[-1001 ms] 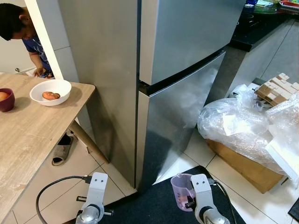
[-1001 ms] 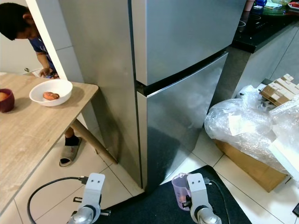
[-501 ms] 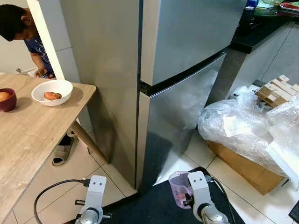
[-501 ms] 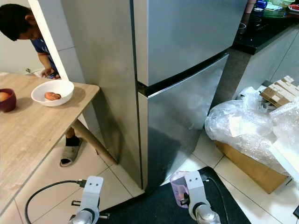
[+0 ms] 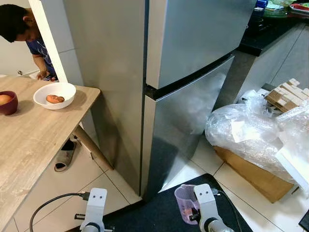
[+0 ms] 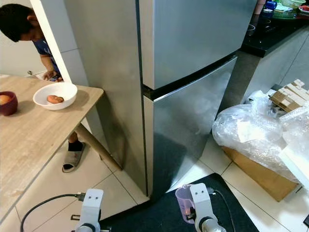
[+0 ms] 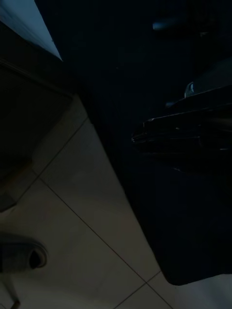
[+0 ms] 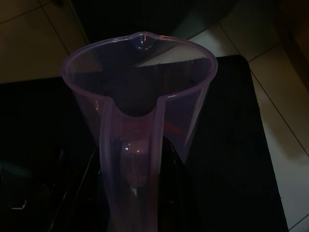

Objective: Restocking fridge

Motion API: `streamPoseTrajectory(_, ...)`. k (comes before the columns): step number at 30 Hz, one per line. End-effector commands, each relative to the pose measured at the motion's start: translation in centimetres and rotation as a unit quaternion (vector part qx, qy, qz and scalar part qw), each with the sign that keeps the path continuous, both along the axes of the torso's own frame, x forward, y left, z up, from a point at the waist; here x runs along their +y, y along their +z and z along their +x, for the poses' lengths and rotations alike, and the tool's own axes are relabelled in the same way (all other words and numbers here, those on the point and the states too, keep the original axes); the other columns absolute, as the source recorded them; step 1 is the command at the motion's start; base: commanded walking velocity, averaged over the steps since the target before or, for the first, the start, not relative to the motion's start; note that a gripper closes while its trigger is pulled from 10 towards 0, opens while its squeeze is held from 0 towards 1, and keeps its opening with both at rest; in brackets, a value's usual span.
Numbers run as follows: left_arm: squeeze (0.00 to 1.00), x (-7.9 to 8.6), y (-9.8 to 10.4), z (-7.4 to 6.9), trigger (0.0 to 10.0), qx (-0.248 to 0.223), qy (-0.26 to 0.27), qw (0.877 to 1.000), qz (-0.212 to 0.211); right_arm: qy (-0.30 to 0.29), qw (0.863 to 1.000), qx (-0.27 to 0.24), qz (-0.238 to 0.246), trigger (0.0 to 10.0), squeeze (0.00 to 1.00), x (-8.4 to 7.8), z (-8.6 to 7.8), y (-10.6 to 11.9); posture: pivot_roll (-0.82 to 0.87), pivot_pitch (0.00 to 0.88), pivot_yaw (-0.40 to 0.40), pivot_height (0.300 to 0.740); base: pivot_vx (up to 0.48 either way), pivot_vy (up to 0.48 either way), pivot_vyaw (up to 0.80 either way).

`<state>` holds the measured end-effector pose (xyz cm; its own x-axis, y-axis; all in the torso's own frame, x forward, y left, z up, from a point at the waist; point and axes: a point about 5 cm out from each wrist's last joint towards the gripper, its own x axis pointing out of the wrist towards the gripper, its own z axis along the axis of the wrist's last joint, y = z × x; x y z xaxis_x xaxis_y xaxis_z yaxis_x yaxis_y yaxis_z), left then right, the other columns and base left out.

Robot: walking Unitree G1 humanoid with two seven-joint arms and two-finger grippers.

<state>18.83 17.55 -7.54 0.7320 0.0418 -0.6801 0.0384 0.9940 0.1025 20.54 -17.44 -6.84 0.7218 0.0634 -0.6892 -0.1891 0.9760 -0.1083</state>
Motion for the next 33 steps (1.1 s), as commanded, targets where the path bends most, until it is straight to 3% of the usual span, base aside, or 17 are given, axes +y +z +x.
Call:
streamPoseTrajectory(1,0.00,0.1,0.0,0.0,10.0,-0.003,0.001,1.000,-0.004,-0.003,1.000,0.008,-0.001,10.0,0.00,0.0,-0.4,-0.2,-0.06,0.000,-0.019,0.740,0.000,0.000,0.00)
streamPoseTrajectory(19,0.00,-0.1,-0.2,-0.2,10.0,0.012,-0.001,1.000,-0.011,0.006,1.000,0.028,-0.011,10.0,0.00,-0.3,-0.9,-0.6,-0.05,0.000,-0.026,0.740,0.000,0.000,0.00)
streamPoseTrajectory(26,0.00,0.3,0.1,0.4,10.0,0.005,0.038,0.999,-0.027,0.006,1.000,0.022,-0.013,10.0,0.00,-0.6,-0.1,-0.2,-0.07,0.009,-0.040,0.740,0.000,0.000,0.00)
streamPoseTrajectory(33,0.00,0.8,0.5,1.2,10.0,-0.002,0.051,0.999,-0.016,-0.039,0.999,0.006,0.010,10.0,0.00,-1.2,0.9,0.5,-0.10,0.014,-0.020,0.740,0.000,0.000,0.00)
